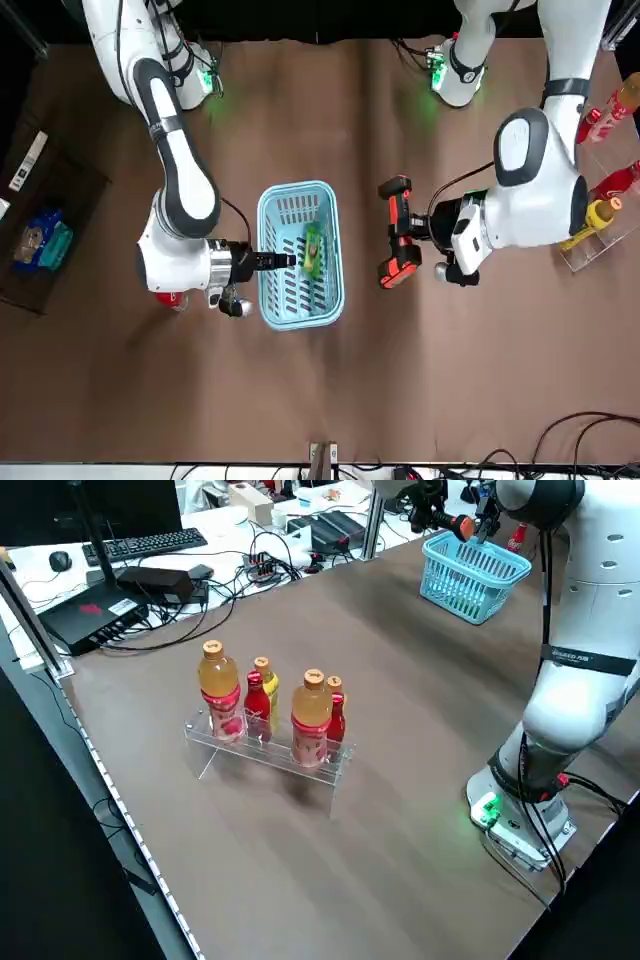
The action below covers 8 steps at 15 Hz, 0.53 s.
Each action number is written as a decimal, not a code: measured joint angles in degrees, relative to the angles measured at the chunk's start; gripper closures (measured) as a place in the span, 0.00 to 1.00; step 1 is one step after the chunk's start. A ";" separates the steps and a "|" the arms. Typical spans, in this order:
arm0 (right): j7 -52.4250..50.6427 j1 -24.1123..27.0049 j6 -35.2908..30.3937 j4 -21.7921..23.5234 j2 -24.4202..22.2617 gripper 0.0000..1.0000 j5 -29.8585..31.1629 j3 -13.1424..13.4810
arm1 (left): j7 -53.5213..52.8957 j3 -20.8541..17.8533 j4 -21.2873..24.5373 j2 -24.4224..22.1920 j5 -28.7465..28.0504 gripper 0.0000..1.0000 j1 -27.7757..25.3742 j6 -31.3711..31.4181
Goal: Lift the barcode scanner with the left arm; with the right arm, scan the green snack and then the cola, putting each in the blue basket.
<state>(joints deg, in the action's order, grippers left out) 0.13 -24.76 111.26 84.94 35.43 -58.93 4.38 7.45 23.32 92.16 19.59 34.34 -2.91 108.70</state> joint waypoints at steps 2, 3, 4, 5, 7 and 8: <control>-0.11 -0.25 0.03 -0.50 -0.07 0.22 2.86 -0.06 | 0.07 0.14 0.00 -0.86 -3.79 0.63 0.09 0.00; -0.07 -0.38 0.14 -0.99 -0.18 0.07 4.98 -0.06 | 0.09 0.19 0.00 -1.25 -5.63 0.63 0.15 0.00; 0.23 -0.44 0.18 -1.62 -0.38 0.00 7.16 -0.07 | 0.10 0.24 0.00 -1.62 -7.46 0.63 0.21 -0.01; 0.85 -0.40 0.18 -2.19 -0.70 0.00 9.19 -0.03 | 0.10 0.26 0.00 -1.94 -9.33 0.63 0.27 -0.01; 1.81 0.01 -0.10 -3.15 -1.92 0.00 12.44 0.38 | 0.11 0.27 0.00 -2.46 -12.90 0.63 0.35 -0.05; 2.27 0.36 -1.02 -3.48 -3.00 0.00 14.63 0.95 | 0.11 0.29 0.01 -2.66 -14.59 0.63 0.38 -0.06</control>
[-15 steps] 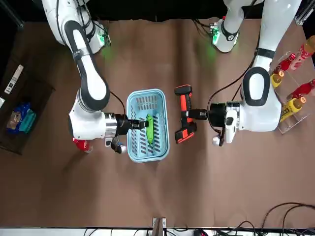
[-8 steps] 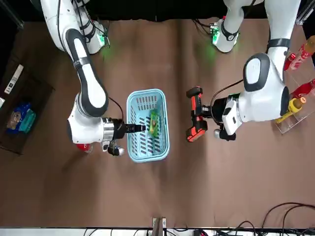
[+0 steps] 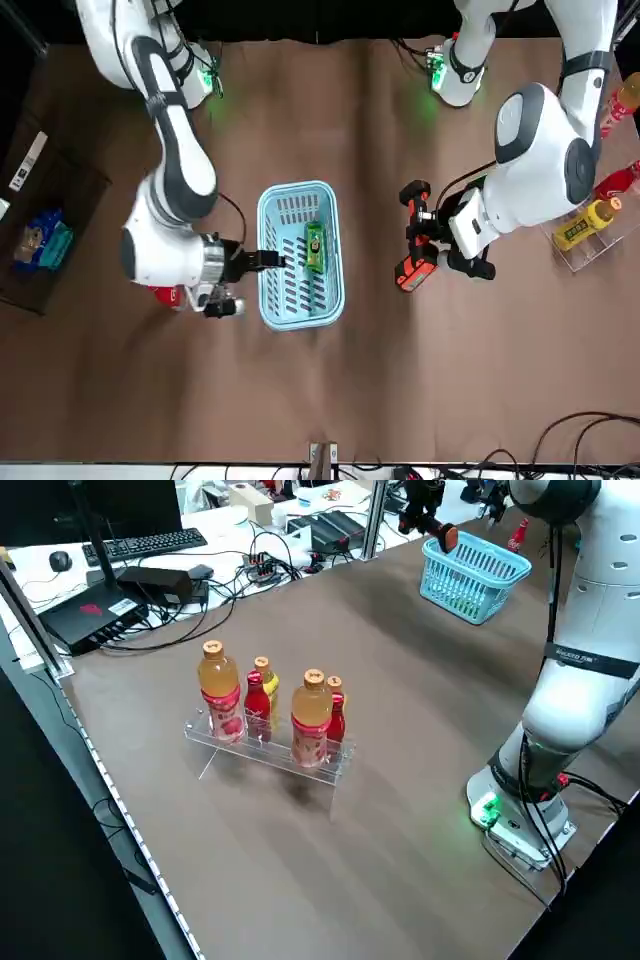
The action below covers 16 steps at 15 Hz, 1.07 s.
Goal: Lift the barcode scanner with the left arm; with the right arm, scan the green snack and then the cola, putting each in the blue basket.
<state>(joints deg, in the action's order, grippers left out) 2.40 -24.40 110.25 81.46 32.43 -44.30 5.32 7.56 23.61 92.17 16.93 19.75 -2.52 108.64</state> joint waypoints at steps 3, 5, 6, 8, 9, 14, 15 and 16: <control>1.64 0.94 -3.42 -0.14 -3.81 0.00 7.66 2.77 | 0.00 0.05 0.00 -0.69 -2.57 0.63 0.03 0.00; 1.80 1.11 -4.25 -0.13 -5.43 0.00 12.20 6.22 | 0.00 0.06 0.00 -1.29 -2.96 0.63 0.07 -0.02; 1.79 1.23 -4.47 -0.08 -5.75 0.00 14.37 7.84 | 0.00 0.06 0.00 -1.52 -3.00 0.63 0.08 -0.05; 1.78 1.50 -4.85 0.53 -5.80 0.00 18.03 10.83 | 0.00 0.06 0.02 -1.70 -3.98 0.63 0.13 -0.06; 1.68 1.63 -4.91 1.10 -5.77 0.00 18.89 12.38 | 0.00 0.06 0.04 -1.70 -4.94 0.63 0.20 -0.07; -2.01 5.32 -5.24 4.79 -5.62 0.07 22.35 16.92 | 1.66 0.07 0.18 -1.70 -6.68 0.63 1.74 -0.07; -2.07 5.77 -5.21 5.41 -5.55 0.09 23.79 17.19 | 1.67 0.07 0.22 -1.70 -6.68 0.63 1.75 -0.07; -2.07 6.10 -5.15 5.79 -5.45 0.09 25.04 17.33 | 1.67 0.07 0.28 -1.70 -6.68 0.63 1.77 -0.07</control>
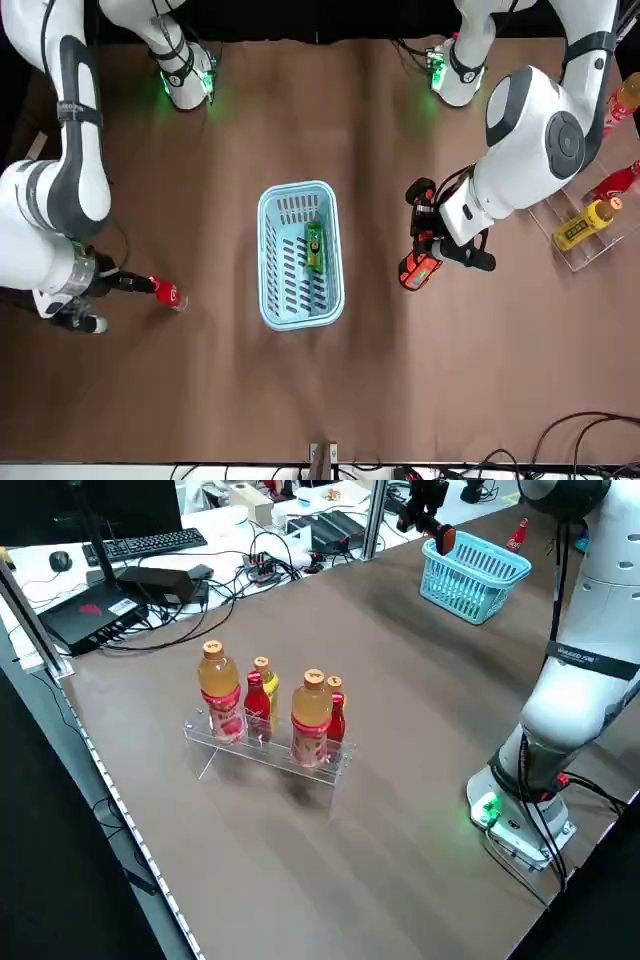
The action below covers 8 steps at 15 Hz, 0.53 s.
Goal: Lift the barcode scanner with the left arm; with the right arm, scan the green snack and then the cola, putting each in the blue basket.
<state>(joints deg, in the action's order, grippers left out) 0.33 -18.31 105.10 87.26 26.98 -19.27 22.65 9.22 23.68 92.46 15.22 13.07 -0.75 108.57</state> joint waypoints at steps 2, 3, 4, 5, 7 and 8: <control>0.00 0.07 0.03 0.59 0.16 0.11 0.82 0.03 | 0.00 0.00 0.21 0.01 -0.28 0.63 0.38 0.00; 0.00 -0.03 0.25 0.84 0.34 0.13 0.94 -0.03 | 0.00 0.00 0.32 0.01 -1.15 0.63 0.69 0.00; 0.00 -0.23 0.84 1.15 0.62 0.13 1.02 -0.09 | 0.02 0.00 0.42 0.01 -2.19 0.63 0.95 0.00; 0.00 -0.52 1.63 1.59 1.03 0.13 1.07 -0.18 | 0.05 0.00 0.51 0.02 -2.90 0.63 1.09 0.00; 0.00 -1.57 4.15 3.07 2.14 0.13 1.11 -0.28 | 0.05 -0.01 0.61 0.05 -3.27 0.63 1.10 0.00; 0.01 -2.12 5.48 3.85 2.73 0.13 1.14 -0.29 | 0.05 -0.03 0.67 0.13 -3.28 0.63 1.10 0.00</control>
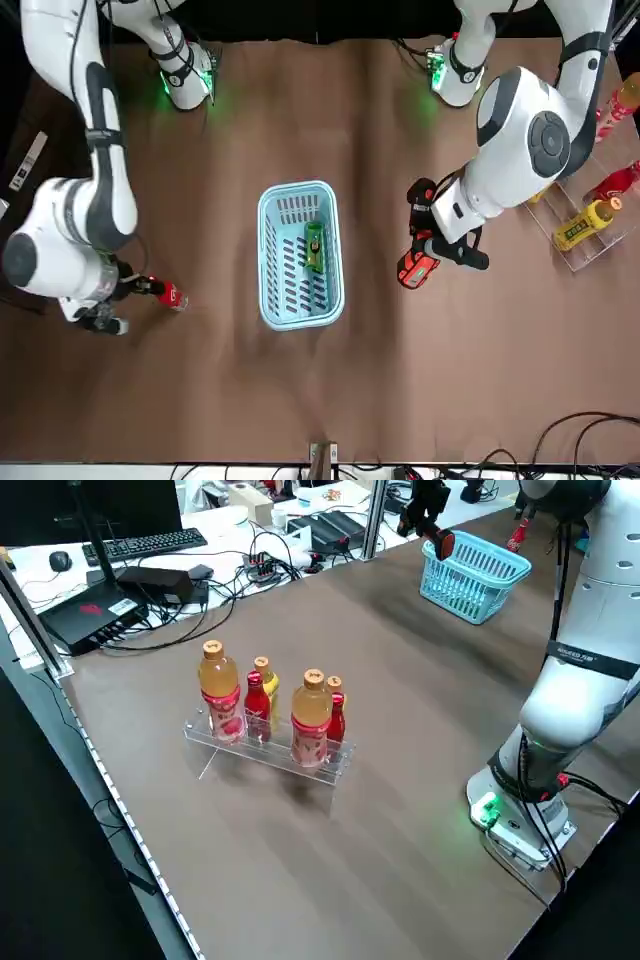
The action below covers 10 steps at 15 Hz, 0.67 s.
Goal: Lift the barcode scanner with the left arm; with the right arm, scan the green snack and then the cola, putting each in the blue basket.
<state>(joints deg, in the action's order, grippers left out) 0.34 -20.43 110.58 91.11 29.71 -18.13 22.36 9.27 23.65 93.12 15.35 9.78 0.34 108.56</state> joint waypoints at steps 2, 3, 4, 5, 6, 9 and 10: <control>0.01 -0.57 1.04 1.24 0.79 0.16 0.07 0.00 | 0.00 -0.02 0.07 0.29 -0.01 0.63 0.00 0.00; 0.01 -0.61 1.15 1.82 0.91 0.19 0.09 0.00 | 0.00 -0.02 0.07 0.41 -0.01 0.63 0.00 0.00; 0.01 -0.60 1.16 2.18 0.92 0.19 0.12 0.05 | 0.00 -0.03 0.07 0.49 -0.01 0.63 0.00 0.00; 0.01 -0.58 1.16 2.35 0.91 0.26 0.13 0.12 | 0.00 -0.03 0.07 0.53 -0.01 0.63 0.00 0.00; 0.01 -0.56 1.16 2.43 0.91 0.26 0.14 0.15 | 0.00 -0.03 0.07 0.55 -0.01 0.63 0.00 0.00; 0.00 -0.57 1.15 2.44 0.88 0.26 0.15 0.16 | 0.00 -0.03 0.06 0.55 -0.01 0.63 0.00 0.00; 0.00 -0.57 1.15 2.44 0.85 0.27 0.15 0.16 | 0.00 -0.03 0.06 0.55 -0.01 0.63 0.00 0.00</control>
<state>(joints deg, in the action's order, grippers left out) 0.35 -21.00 111.72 93.55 30.56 -17.98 22.52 9.27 23.62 93.19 15.90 9.77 0.34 108.56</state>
